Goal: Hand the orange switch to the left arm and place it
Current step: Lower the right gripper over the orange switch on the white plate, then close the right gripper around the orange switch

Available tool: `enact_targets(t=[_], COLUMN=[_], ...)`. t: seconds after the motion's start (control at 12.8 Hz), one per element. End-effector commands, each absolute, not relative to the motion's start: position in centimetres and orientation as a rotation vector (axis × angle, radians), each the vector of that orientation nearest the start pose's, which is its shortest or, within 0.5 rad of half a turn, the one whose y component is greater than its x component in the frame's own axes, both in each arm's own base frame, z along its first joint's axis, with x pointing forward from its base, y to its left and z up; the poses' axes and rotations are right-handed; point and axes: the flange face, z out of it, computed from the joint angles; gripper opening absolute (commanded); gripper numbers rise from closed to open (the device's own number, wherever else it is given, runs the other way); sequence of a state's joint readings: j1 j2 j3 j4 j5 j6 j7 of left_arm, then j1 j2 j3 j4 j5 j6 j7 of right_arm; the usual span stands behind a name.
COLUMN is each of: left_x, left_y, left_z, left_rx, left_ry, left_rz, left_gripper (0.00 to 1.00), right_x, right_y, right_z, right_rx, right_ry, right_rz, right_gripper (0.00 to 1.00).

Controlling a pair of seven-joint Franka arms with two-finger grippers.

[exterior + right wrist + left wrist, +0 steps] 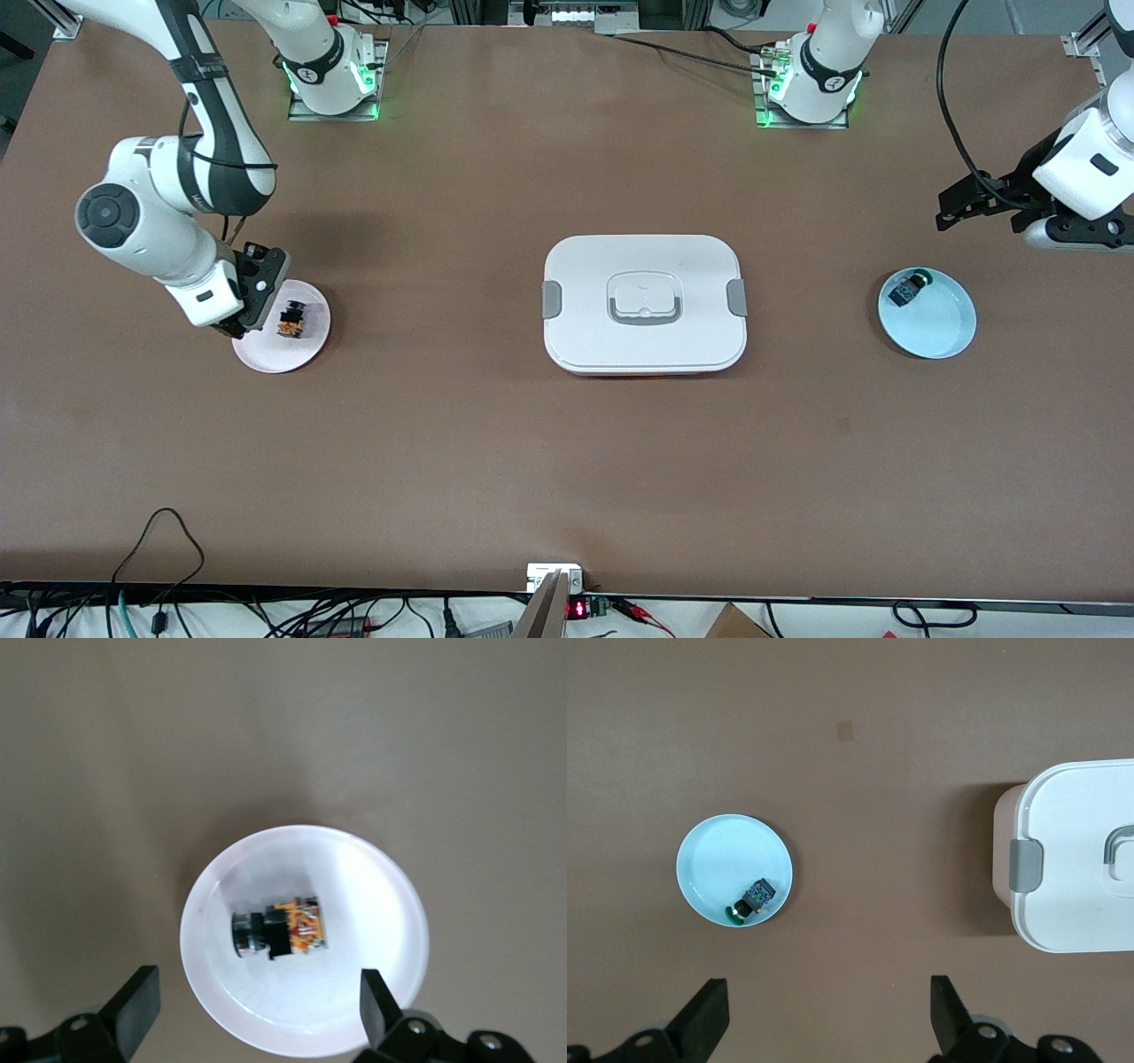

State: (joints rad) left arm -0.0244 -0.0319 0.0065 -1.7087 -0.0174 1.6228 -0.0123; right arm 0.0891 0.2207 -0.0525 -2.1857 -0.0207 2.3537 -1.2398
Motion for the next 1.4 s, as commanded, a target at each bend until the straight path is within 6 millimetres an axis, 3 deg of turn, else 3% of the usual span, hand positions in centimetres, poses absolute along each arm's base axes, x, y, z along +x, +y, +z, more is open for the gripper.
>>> enact_targets(t=[0.0,0.39,0.78,1.09,1.33], left_x=[54.9,55.2,55.3,55.8,55.8], left_y=[-1.1,-1.1,-1.1,-1.2,-1.2], left_z=[58.7,58.8,58.9,59.0,59.0], left_rx=[-3.159,-3.16,-3.159,-3.159,-3.159], left_ry=[0.022,0.025,0.02,0.025,0.028], left_rz=[0.097,0.09,0.104,0.097,0.1], left_gripper=[1.0,1.0,1.0,1.0,1.0], right_x=[53.3,53.0,53.4,53.7,54.0], right_y=[1.0,0.5,1.3,1.5,1.8], right_z=[25.4,20.7,18.8,19.0,21.4], right_rx=[-2.473,-2.496,-2.504,-2.503,-2.485], right_ry=[-1.886,-1.895,-1.938,-1.958,-1.985], right_rz=[0.104,0.063,-0.001,-0.028,-0.039], right_gripper=[1.0,1.0,1.0,1.0,1.0])
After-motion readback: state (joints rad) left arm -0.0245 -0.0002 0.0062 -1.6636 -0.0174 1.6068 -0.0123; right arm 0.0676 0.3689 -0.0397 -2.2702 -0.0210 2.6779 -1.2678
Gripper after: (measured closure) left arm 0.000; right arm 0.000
